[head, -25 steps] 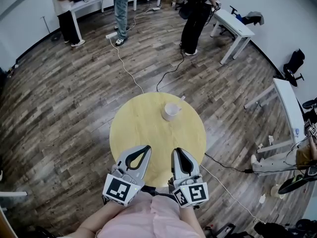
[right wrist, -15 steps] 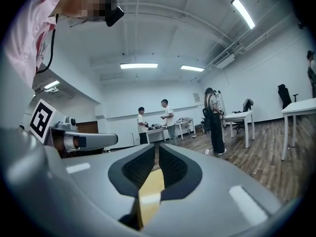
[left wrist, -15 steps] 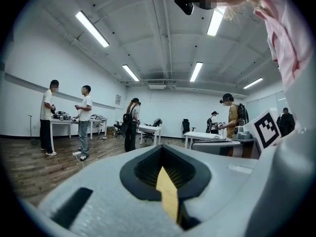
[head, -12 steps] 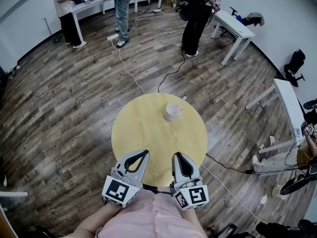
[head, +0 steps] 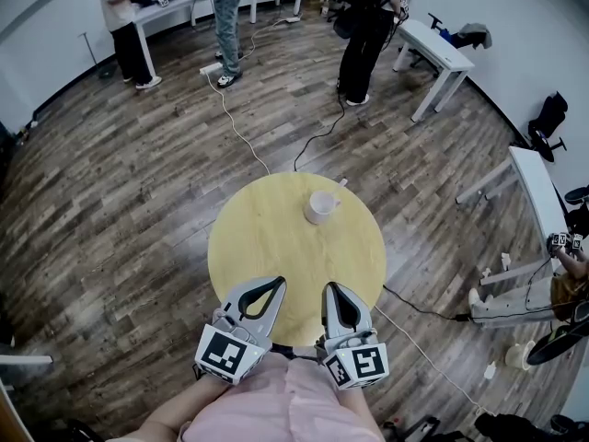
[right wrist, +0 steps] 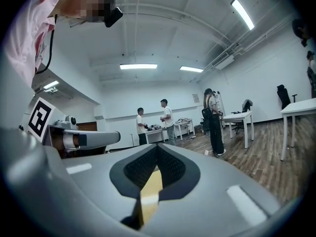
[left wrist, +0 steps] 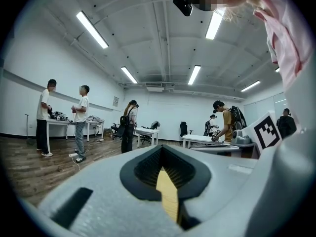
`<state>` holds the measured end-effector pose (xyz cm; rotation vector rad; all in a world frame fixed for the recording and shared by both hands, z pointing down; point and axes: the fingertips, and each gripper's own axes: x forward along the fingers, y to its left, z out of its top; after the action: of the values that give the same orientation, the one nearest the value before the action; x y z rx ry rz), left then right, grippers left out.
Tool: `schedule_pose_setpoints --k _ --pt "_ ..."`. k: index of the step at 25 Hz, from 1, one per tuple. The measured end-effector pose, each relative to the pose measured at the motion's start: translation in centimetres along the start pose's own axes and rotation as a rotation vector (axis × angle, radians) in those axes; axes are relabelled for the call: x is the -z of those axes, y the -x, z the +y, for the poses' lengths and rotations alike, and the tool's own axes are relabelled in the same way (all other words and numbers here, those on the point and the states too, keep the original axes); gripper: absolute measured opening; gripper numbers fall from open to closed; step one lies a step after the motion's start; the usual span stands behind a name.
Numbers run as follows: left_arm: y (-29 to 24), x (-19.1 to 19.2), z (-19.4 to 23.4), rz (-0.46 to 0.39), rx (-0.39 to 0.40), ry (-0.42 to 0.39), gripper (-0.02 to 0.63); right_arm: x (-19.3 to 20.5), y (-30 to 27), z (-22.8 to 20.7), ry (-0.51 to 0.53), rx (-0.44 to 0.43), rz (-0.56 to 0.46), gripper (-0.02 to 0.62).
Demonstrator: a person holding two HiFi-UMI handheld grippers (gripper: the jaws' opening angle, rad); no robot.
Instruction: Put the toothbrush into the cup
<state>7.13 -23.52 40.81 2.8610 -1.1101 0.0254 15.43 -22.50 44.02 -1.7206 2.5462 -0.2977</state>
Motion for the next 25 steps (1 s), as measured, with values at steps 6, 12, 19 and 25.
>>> schedule_pose_setpoints --k 6,12,19,25 --pt "-0.2 -0.5 0.4 -0.026 -0.007 -0.004 -0.002 0.1 -0.2 0.0 0.014 0.004 0.019 0.008" --pt "0.0 -0.5 1.3 -0.011 -0.008 0.009 -0.002 -0.1 -1.0 0.4 0.014 0.001 0.021 0.008" --pt "0.6 -0.2 2.0 -0.008 -0.022 0.014 -0.002 0.1 -1.4 0.7 0.006 -0.003 0.024 0.008" --pt "1.2 0.8 3.2 0.034 -0.030 0.030 -0.002 0.4 -2.4 1.2 0.010 -0.005 0.035 0.008"
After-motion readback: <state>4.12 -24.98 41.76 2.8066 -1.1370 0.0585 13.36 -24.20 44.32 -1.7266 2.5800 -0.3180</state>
